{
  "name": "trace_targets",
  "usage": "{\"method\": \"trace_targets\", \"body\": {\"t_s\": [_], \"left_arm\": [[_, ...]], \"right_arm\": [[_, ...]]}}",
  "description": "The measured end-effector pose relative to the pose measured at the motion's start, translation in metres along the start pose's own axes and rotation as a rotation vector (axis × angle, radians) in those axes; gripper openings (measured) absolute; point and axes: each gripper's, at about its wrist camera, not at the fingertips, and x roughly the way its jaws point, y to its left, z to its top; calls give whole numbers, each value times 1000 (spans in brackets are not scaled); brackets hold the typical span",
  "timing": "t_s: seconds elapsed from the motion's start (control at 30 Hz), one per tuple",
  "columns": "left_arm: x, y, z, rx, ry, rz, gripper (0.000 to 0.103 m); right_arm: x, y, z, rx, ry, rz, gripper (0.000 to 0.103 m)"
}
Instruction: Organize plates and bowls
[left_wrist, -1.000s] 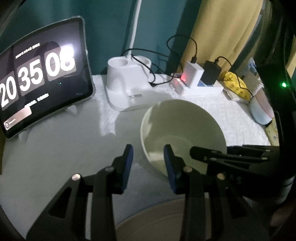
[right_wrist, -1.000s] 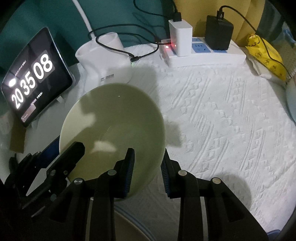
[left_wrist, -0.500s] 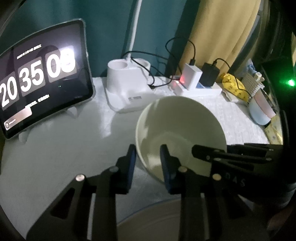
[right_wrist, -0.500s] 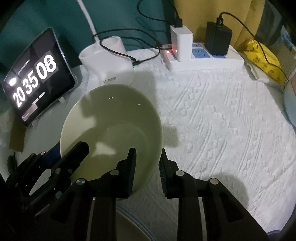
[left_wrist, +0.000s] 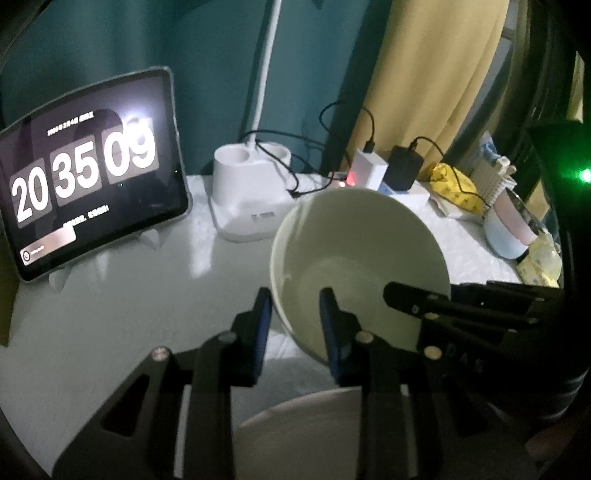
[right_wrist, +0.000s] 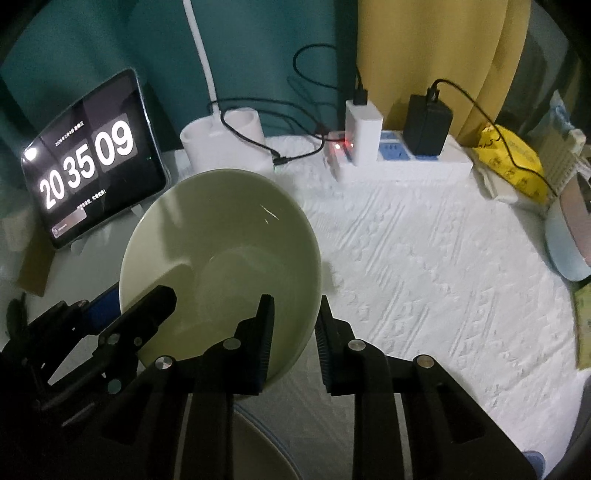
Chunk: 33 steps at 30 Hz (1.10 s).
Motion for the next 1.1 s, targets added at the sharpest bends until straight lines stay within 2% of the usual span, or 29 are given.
{"method": "trace_targets", "body": {"t_s": [1.1], "left_arm": [[-75, -38, -10, 28, -119, 10, 27]], "right_arm": [[-81, -5, -36, 5, -141, 33, 23]]}}
